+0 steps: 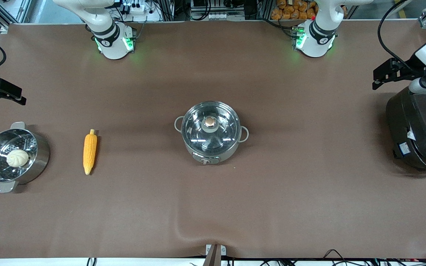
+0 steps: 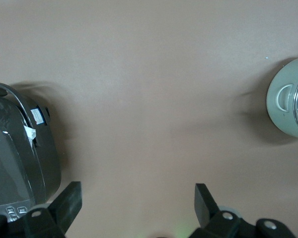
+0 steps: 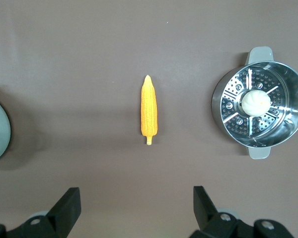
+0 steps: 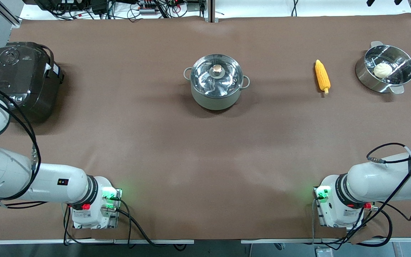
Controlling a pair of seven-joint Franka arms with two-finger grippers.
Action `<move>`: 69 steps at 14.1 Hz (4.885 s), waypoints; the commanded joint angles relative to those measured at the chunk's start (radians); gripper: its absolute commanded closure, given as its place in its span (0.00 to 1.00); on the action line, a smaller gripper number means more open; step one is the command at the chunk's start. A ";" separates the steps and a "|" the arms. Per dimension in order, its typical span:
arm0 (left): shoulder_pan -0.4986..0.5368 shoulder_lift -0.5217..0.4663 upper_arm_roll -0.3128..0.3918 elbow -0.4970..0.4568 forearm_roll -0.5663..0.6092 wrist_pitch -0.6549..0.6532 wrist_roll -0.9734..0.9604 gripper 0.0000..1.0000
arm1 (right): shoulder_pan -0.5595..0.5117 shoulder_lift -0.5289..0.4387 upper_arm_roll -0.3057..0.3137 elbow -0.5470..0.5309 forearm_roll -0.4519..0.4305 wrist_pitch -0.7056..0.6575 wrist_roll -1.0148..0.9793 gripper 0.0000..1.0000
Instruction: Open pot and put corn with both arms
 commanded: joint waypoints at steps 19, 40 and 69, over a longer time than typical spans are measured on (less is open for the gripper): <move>-0.205 0.272 -0.027 0.119 -0.066 0.097 -0.244 0.00 | 0.035 0.114 0.012 -0.231 0.012 0.293 0.025 0.00; -0.708 0.623 -0.018 0.119 0.034 0.555 -0.864 0.00 | 0.018 0.380 0.010 -0.602 -0.020 1.008 -0.003 0.00; -0.428 0.443 -0.020 0.106 0.043 0.376 -1.022 1.00 | 0.263 0.283 0.018 -0.128 0.046 0.303 0.085 0.80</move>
